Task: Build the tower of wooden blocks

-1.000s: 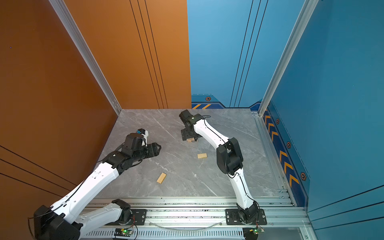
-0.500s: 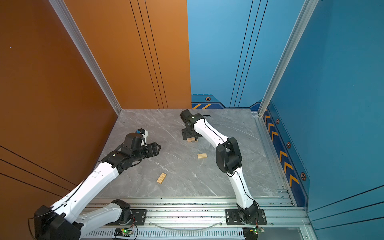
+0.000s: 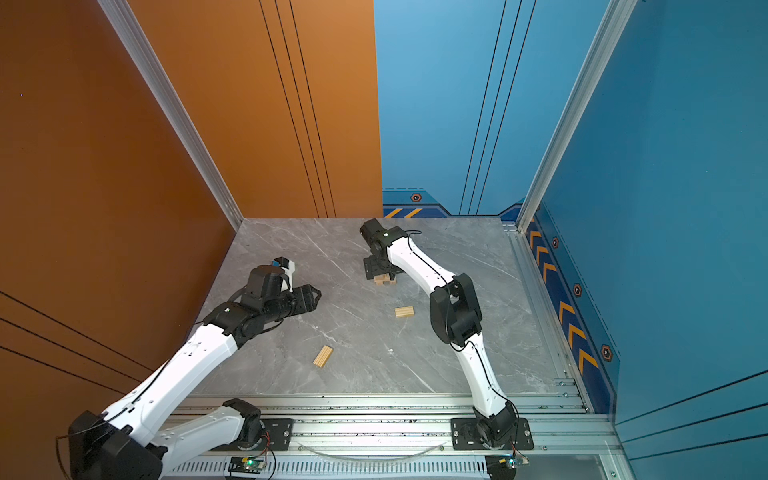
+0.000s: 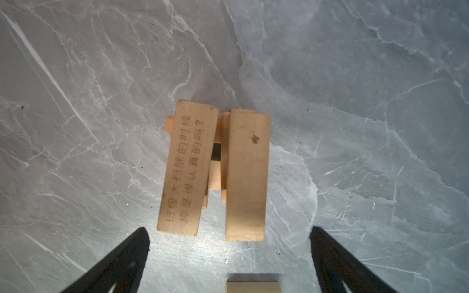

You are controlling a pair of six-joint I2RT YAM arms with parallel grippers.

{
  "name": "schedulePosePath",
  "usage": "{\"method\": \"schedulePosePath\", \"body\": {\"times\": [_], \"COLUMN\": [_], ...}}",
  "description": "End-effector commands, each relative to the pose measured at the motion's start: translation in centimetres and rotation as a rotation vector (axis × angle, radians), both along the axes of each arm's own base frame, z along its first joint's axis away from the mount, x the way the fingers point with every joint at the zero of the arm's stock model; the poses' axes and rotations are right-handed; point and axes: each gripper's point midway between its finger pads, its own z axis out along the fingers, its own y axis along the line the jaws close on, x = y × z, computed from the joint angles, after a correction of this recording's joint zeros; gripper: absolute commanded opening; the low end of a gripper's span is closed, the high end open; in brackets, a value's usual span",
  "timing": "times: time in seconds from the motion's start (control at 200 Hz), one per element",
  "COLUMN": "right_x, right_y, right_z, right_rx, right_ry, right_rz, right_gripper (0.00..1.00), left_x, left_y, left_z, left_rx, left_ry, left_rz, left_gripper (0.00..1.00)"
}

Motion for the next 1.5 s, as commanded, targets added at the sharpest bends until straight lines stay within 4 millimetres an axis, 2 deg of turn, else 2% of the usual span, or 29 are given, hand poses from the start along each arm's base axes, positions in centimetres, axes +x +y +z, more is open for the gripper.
{"method": "schedulePosePath", "body": {"times": [0.0,0.951,1.126,1.331,1.497], "right_x": [0.2,0.2,-0.3,-1.5,-3.0], "right_y": [-0.6,-0.8,0.1,0.8,1.0], "right_z": [-0.1,-0.2,1.6,6.1,7.5], "right_rx": [-0.027,-0.017,0.024,0.066,0.121], "right_ry": [0.01,0.022,0.006,-0.065,-0.049], "right_rz": [-0.004,-0.005,0.02,0.046,0.06], "right_gripper": [1.0,1.0,1.0,1.0,1.0], "left_x": [0.1,0.1,0.1,0.0,-0.6], "left_y": [0.0,-0.3,-0.5,-0.8,-0.7], "left_z": [-0.5,-0.4,-0.3,-0.1,0.5], "left_rx": [0.0,-0.018,-0.024,-0.043,-0.059], "left_ry": [0.006,0.013,0.011,0.009,-0.008], "left_rz": [-0.011,-0.024,-0.031,-0.042,-0.046], "left_gripper": [0.71,0.72,0.73,0.76,0.77]}}
